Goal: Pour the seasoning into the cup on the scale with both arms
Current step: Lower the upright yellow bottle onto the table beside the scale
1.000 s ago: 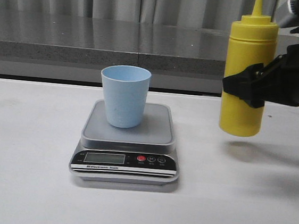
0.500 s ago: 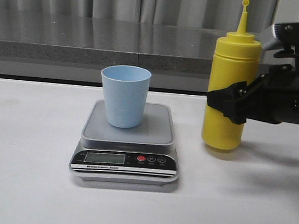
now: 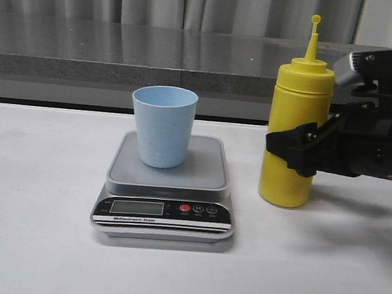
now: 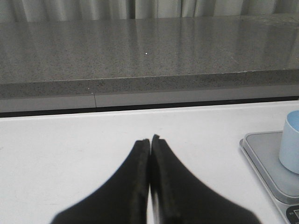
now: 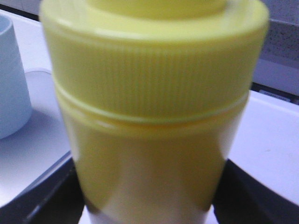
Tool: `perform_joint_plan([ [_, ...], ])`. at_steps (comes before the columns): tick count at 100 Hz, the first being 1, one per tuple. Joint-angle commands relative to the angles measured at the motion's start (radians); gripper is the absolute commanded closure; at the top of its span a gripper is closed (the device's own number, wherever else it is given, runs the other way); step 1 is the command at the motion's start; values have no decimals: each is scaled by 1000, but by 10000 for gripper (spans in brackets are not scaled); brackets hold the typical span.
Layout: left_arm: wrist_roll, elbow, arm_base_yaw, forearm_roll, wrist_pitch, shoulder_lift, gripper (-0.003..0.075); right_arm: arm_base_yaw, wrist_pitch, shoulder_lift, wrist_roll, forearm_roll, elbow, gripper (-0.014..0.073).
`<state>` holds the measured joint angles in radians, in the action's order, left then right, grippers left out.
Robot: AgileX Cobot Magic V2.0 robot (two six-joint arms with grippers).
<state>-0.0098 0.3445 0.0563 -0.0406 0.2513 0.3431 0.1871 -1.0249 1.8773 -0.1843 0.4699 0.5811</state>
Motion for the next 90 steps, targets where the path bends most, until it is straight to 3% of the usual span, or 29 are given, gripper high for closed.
perform_joint_plan([
  [1,-4,24,-1,-8,-89,7,738,3,-68,-32,12,-6,18,421],
  [25,-4,24,-1,-8,-89,7,738,3,-68,-32,12,-6,18,407],
  [58,-4,24,-1,-8,-89,7,738,3,-68,-32,11,-6,13,82],
  [90,-4,24,-1,-8,-89,7,738,3,-83,-32,11,-7,3,29],
])
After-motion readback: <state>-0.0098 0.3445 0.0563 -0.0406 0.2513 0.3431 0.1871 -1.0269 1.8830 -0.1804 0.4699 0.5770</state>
